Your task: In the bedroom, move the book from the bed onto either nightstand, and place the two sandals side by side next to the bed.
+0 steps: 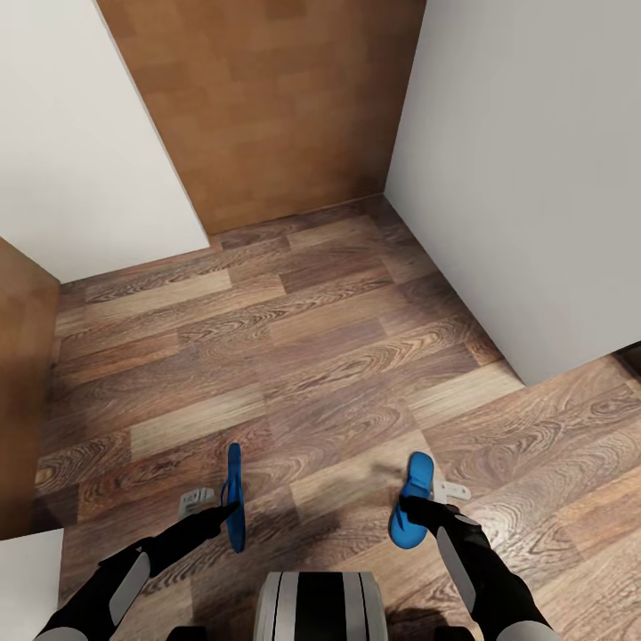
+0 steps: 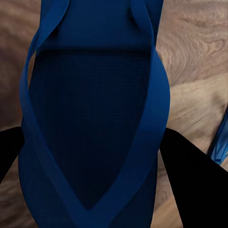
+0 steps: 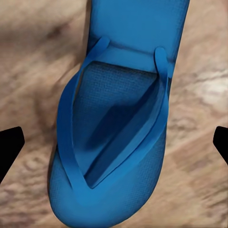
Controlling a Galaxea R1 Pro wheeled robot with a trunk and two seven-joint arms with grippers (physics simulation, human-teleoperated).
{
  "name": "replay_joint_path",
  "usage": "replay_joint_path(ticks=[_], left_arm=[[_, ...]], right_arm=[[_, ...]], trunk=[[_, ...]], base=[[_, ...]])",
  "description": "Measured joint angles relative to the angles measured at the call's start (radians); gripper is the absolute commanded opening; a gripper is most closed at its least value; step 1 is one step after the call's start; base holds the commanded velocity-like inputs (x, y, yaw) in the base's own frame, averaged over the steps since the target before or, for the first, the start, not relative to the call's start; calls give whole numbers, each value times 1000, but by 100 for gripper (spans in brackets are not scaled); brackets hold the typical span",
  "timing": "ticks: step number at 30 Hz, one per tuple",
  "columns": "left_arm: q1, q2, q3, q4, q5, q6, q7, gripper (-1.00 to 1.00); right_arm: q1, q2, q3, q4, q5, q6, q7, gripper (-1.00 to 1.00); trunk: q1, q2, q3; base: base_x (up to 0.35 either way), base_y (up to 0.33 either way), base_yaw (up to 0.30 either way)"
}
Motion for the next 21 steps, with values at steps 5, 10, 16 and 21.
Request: replay_joint_path(ticks=[5, 10, 16, 21], left_arm=[[0, 0, 0, 0, 0, -1, -1, -100], [0, 0, 0, 0, 1, 0, -1, -100], [0, 0, 1, 0, 1, 0, -3, -100], [0, 0, 1, 0, 1, 0, -3, -100]], right_arm=[[0, 0, 1, 0, 0, 0, 0, 100], [0, 0, 1, 0, -1, 0, 0, 100], [0, 0, 1, 1, -2, 0, 0, 100], [0, 0, 1, 1, -3, 0, 0, 100]], trunk=[[0, 0, 0], [0, 0, 0], [0, 0, 0], [0, 0, 0]], base=[[0, 0, 0], [0, 0, 0], [0, 0, 0], [0, 0, 0]])
